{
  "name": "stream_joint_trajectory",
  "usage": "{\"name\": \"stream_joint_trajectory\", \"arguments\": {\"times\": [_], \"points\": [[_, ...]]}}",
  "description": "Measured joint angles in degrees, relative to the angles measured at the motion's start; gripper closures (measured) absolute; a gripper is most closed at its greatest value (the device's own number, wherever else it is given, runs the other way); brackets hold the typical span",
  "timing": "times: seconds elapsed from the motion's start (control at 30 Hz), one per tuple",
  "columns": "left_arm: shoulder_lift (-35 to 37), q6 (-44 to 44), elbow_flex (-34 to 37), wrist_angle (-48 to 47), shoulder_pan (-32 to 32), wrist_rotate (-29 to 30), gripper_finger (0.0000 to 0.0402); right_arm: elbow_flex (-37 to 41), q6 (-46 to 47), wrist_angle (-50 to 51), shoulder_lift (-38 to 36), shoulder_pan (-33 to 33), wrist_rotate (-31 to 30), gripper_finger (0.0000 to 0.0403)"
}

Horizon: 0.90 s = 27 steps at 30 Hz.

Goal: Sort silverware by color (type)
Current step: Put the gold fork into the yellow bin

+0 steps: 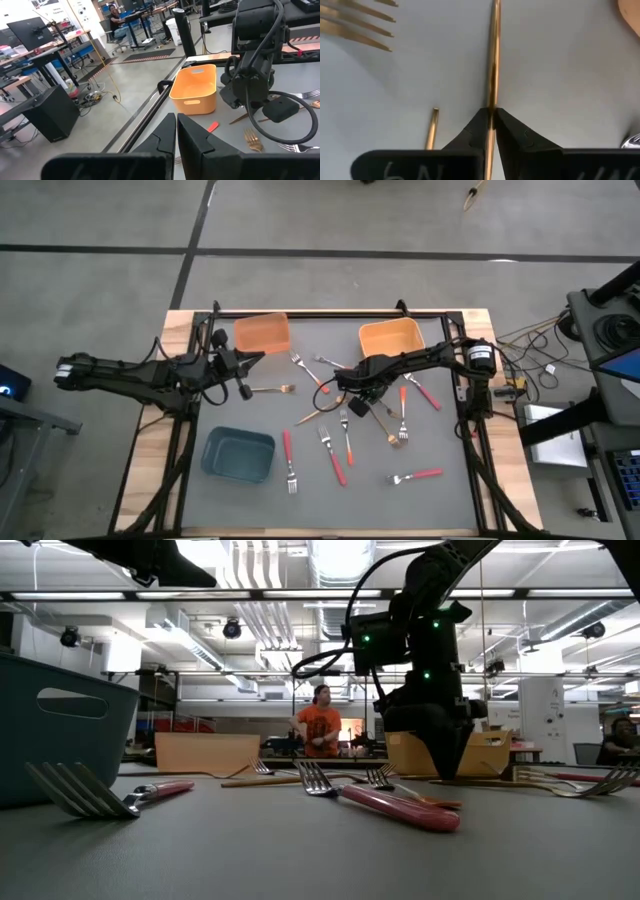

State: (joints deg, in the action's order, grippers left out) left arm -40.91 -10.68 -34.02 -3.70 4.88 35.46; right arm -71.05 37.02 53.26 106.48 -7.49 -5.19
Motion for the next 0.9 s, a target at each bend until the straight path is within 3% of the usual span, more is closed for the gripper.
{"name": "stream_joint_trajectory", "arguments": {"times": [0.27,0.53,0.9], "points": [[-0.2,0.0,0.0,0.2,0.0,0.0,0.0402,-0.1,0.8,0.1,-1.2,0.0,-1.8,0.0388],[-0.2,0.0,0.0,0.3,0.0,0.0,0.0402,-1.5,0.7,0.8,-8.0,0.7,-4.5,0.0390],[-0.3,-0.4,0.0,0.7,0.0,0.0,0.0402,-1.8,-1.3,-4.5,-22.5,4.0,-17.0,0.0390]]}}
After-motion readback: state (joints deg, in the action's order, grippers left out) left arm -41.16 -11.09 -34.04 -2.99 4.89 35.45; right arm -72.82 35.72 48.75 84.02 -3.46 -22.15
